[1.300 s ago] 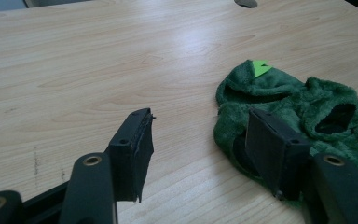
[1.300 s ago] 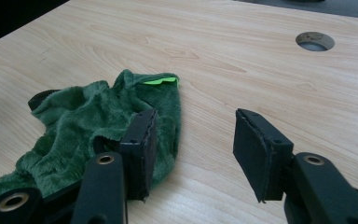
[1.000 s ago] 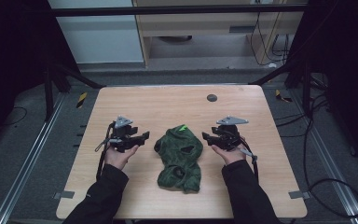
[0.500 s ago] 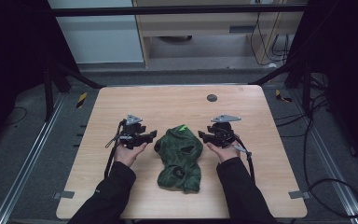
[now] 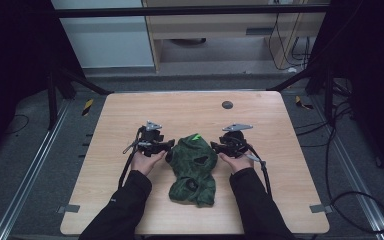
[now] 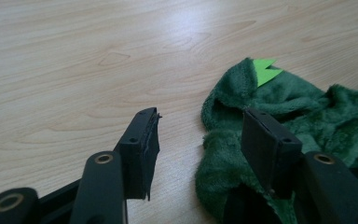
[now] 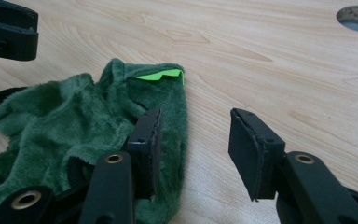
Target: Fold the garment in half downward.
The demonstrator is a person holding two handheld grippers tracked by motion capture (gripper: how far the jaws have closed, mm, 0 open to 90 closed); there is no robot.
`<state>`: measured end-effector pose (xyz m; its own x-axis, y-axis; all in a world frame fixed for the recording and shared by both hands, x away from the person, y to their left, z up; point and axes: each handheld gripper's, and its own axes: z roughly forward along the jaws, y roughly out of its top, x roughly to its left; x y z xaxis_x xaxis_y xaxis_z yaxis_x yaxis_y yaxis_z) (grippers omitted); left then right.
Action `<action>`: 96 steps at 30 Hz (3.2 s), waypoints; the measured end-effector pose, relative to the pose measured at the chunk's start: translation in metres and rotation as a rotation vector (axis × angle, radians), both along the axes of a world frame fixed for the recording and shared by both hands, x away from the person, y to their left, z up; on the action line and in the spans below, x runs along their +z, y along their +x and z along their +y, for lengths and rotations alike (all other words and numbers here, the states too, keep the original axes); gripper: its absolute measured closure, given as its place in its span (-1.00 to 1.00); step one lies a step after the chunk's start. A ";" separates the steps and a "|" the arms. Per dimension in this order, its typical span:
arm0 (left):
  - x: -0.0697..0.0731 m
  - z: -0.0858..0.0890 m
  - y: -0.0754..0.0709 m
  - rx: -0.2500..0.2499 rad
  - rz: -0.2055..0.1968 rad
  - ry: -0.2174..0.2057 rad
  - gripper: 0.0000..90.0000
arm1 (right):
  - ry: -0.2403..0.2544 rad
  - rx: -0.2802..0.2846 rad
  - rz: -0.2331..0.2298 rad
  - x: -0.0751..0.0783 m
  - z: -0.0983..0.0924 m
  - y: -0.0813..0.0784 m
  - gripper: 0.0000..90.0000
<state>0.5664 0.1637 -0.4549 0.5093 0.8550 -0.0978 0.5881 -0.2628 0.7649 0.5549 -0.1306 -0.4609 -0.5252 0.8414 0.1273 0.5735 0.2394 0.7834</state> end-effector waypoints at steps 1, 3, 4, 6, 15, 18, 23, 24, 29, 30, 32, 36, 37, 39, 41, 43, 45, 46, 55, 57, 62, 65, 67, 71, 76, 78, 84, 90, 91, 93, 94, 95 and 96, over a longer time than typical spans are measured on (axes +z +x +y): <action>-0.002 -0.001 0.001 -0.001 0.004 0.005 0.02 | 0.000 0.000 0.000 0.000 0.000 0.000 0.21; -0.005 -0.002 0.003 -0.004 0.014 0.006 0.04 | 0.003 0.005 0.005 -0.002 0.000 0.001 0.22; -0.007 -0.003 0.004 -0.005 0.019 0.010 0.04 | 0.005 0.005 0.010 -0.003 0.001 0.001 0.23; -0.011 -0.004 0.006 -0.005 0.031 0.021 0.05 | 0.000 0.016 0.017 -0.005 0.003 0.002 0.24; -0.023 -0.008 0.011 -0.017 0.080 0.038 0.14 | -0.016 0.031 0.051 -0.014 0.008 0.005 0.26; -0.026 -0.010 0.013 -0.016 0.092 0.038 0.17 | -0.015 0.035 0.061 -0.016 0.009 0.005 0.28; -0.030 -0.011 0.015 -0.026 0.117 0.041 0.25 | -0.032 0.043 0.079 -0.021 0.011 0.006 0.31; -0.031 -0.011 0.015 -0.026 0.121 0.035 0.28 | -0.033 0.044 0.083 -0.023 0.012 0.006 0.32; -0.033 -0.013 0.015 -0.040 0.141 0.028 0.38 | -0.037 0.045 0.097 -0.027 0.011 0.007 0.38; -0.034 -0.014 0.014 -0.043 0.143 0.029 0.41 | -0.036 0.044 0.104 -0.028 0.012 0.007 0.41; -0.034 -0.015 0.014 -0.048 0.143 0.029 0.46 | -0.032 0.047 0.112 -0.029 0.012 0.007 0.45; -0.034 -0.018 0.012 -0.061 0.142 0.033 0.62 | -0.039 0.058 0.125 -0.032 0.013 0.007 0.57; -0.034 -0.018 0.012 -0.059 0.144 0.029 0.62 | -0.039 0.058 0.125 -0.032 0.013 0.007 0.57; -0.034 -0.019 0.012 -0.064 0.147 0.024 0.69 | -0.039 0.063 0.126 -0.033 0.013 0.007 0.63; -0.035 -0.019 0.012 -0.067 0.147 0.026 0.73 | -0.036 0.064 0.128 -0.033 0.014 0.007 0.68; -0.035 -0.019 0.012 -0.073 0.148 0.027 0.77 | -0.036 0.064 0.129 -0.033 0.015 0.007 0.73; -0.035 -0.019 0.011 -0.083 0.148 0.030 0.81 | -0.035 0.067 0.132 -0.033 0.015 0.007 0.78; -0.035 -0.020 0.011 -0.082 0.145 0.029 0.82 | -0.035 0.067 0.133 -0.033 0.015 0.007 0.80; -0.030 -0.021 0.008 -0.085 0.126 0.034 0.89 | -0.030 0.072 0.118 -0.029 0.014 0.006 0.90; -0.026 -0.020 0.006 -0.089 0.115 0.032 0.89 | -0.027 0.075 0.108 -0.026 0.013 0.005 0.90; -0.013 -0.018 -0.001 -0.105 0.082 0.024 0.89 | -0.018 0.081 0.078 -0.016 0.011 0.000 0.90; -0.005 -0.016 -0.008 -0.116 0.064 0.017 0.89 | -0.018 0.093 0.059 -0.011 0.010 -0.003 0.90; 0.000 -0.015 -0.012 -0.125 0.052 0.014 0.89 | -0.018 0.102 0.049 -0.007 0.010 -0.007 0.90; 0.008 -0.012 -0.021 -0.139 0.032 -0.008 0.89 | -0.008 0.115 0.026 0.001 0.010 -0.013 0.90; 0.015 -0.009 -0.032 -0.155 0.015 -0.017 0.89 | -0.004 0.132 -0.006 0.008 0.010 -0.020 0.90; 0.019 -0.007 -0.035 -0.158 0.007 -0.023 0.89 | 0.000 0.142 -0.021 0.011 0.010 -0.023 0.90; 0.027 -0.004 -0.045 -0.166 -0.012 -0.043 0.89 | 0.011 0.156 -0.036 0.016 0.009 -0.031 0.90; 0.032 -0.002 -0.053 -0.177 -0.022 -0.048 0.89 | 0.021 0.177 -0.060 0.024 0.007 -0.039 0.89; 0.032 -0.002 -0.055 -0.180 -0.025 -0.047 0.89 | 0.022 0.182 -0.065 0.024 0.006 -0.040 0.89; 0.033 -0.002 -0.058 -0.187 -0.025 -0.046 0.89 | 0.020 0.189 -0.069 0.026 0.006 -0.043 0.89; 0.033 -0.002 -0.060 -0.189 -0.026 -0.049 0.89 | 0.019 0.193 -0.069 0.026 0.006 -0.044 0.89; 0.034 -0.001 -0.062 -0.194 -0.026 -0.046 0.89 | 0.016 0.197 -0.072 0.026 0.006 -0.046 0.89; 0.035 -0.001 -0.064 -0.196 -0.030 -0.046 0.89 | 0.010 0.198 -0.078 0.026 0.007 -0.047 0.89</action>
